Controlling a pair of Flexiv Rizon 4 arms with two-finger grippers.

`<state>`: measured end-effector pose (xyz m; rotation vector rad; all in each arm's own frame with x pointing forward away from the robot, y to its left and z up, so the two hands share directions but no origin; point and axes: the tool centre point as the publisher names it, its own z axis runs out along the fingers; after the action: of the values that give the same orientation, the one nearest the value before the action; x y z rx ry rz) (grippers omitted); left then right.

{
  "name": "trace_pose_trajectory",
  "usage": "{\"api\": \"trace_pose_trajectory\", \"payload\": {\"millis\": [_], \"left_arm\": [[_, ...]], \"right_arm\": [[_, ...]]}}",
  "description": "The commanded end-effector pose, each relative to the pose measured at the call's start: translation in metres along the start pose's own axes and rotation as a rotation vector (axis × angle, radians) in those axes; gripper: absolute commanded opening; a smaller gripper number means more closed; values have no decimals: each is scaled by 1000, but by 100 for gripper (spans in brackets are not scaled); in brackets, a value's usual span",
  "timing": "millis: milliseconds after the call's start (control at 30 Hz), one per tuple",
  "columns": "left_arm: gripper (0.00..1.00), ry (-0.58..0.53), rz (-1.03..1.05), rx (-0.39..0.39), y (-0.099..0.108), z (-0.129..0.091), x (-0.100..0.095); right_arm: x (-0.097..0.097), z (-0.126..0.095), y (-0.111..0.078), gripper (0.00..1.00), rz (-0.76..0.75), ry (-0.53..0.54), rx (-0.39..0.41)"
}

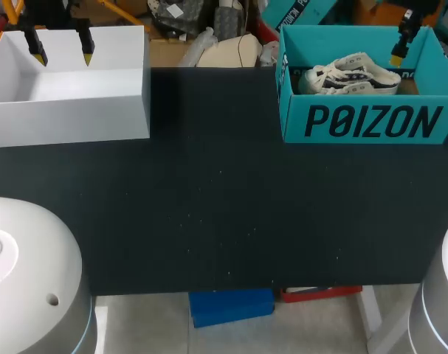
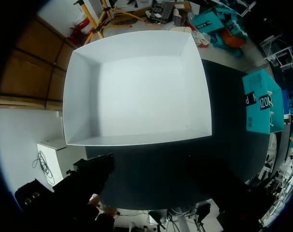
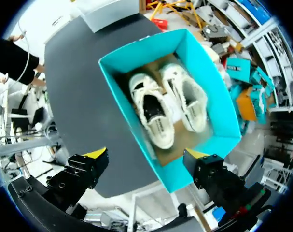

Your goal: Take the shoe out of the shoebox, open the shoe tongue, remove and reinsert the insole, then place the shoe into the shoebox

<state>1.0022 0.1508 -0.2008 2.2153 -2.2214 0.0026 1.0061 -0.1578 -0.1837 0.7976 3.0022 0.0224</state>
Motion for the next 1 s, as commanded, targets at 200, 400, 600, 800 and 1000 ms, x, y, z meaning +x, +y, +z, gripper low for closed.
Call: {"api": "trace_pose_trajectory", "payload": {"millis": [200, 400, 600, 800, 1000], "left_arm": [[100, -3, -2, -1, 1, -1, 1], [100, -3, -2, -1, 1, -1, 1], [100, -3, -2, -1, 1, -1, 1], [100, -3, -2, -1, 1, -1, 1], [100, -3, -2, -1, 1, -1, 1]], "right_arm": [[-26, 31, 39, 38, -381, -24, 47], [-33, 59, 57, 35, -492, -3, 10], [-40, 83, 62, 37, -544, 11, -20], [-41, 104, 60, 36, -584, 28, -59], [-49, 126, 60, 38, -616, 43, -49]]}}
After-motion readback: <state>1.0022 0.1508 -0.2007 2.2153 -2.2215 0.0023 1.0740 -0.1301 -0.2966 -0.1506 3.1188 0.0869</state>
